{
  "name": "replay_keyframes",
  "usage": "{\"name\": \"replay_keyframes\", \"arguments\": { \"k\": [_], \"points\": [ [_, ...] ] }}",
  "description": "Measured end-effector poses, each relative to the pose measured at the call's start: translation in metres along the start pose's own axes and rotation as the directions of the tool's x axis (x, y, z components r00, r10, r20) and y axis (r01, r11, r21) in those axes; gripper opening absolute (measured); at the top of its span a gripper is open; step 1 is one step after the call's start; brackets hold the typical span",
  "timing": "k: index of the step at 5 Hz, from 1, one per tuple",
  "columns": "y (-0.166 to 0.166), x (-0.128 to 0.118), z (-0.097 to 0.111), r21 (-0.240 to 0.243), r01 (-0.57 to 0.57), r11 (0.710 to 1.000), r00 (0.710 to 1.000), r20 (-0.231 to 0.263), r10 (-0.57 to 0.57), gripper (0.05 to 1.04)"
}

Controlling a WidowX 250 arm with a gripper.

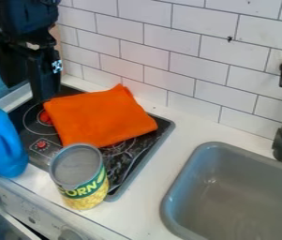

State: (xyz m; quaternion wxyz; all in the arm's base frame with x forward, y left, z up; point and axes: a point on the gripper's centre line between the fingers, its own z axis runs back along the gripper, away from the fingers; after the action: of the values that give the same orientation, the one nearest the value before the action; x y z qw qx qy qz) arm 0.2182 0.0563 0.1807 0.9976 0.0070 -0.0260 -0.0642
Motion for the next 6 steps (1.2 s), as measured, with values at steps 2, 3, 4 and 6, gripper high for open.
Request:
{"name": "replay_keyframes", "arguments": {
  "k": [2,3,4,6],
  "points": [
    [0.014,-0.009,0.001,0.02,-0.024,1.0,1.0,0.01,0.024,1.001],
    [0.018,-0.018,0.003,0.044,-0.001,0.999,1.0,0.003,0.001,1.001],
    [0.037,-0.034,0.002,0.051,-0.063,0.997,0.998,-0.004,0.063,1.001],
    [0.064,-0.04,0.001,0.087,-0.116,0.989,0.993,-0.026,0.119,1.001]
  ]
}}
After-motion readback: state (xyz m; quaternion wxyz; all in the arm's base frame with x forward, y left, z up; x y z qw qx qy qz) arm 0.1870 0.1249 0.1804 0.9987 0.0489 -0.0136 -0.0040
